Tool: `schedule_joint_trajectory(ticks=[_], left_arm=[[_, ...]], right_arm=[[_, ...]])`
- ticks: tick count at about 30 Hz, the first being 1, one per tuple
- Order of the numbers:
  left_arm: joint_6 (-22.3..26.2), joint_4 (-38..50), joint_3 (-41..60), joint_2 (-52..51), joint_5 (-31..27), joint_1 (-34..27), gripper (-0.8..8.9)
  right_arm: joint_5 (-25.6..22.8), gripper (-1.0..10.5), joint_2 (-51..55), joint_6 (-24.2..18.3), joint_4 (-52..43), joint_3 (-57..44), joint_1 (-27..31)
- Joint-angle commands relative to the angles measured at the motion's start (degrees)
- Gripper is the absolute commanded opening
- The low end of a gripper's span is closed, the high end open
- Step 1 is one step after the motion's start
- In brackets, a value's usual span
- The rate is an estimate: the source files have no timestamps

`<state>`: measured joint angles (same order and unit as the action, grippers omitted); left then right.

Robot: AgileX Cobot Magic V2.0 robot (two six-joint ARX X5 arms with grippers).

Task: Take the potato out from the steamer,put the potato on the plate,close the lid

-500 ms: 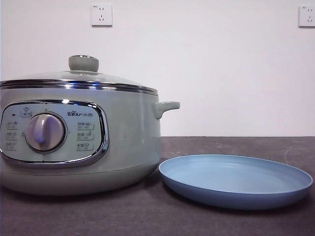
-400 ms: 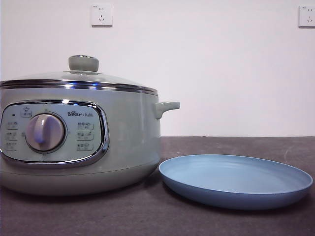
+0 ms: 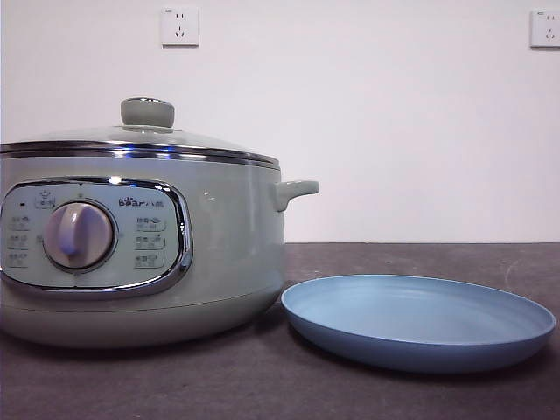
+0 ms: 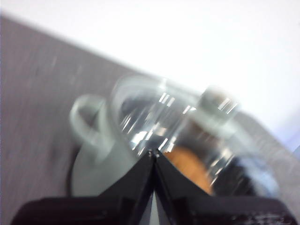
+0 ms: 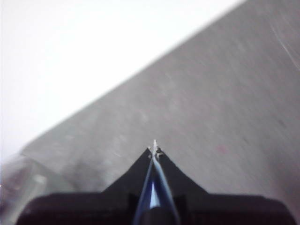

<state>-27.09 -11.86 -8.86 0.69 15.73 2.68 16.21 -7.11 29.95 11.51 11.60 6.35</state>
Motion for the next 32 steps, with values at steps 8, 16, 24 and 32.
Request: schedule_joint_trajectory(ticks=[8,16,24,32], left_arm=[[8.4,-5.9,-18.9,12.9,-0.5,-0.1,-0.06],[17.2,-9.7,-37.1,27.5,-0.3,-0.1,-0.07],[18.3,-11.3,-50.9,38.2,7.4,0.0,0.31],[18.1,-14.7,-53.9,45.4,11.6,2.3,4.13]], right_arm=[[10.6,-0.1,-15.6,-13.3,-0.3,21.4,-0.2],[20.1,0.0,-25.4,-21.1,-0.2,36.2,-0.5],[31.9,1.3,-34.8,-22.0,3.8,46.4,-0.5],[33.8,5.1,-39.5,-21.9,5.8,48.5,-1.3]])
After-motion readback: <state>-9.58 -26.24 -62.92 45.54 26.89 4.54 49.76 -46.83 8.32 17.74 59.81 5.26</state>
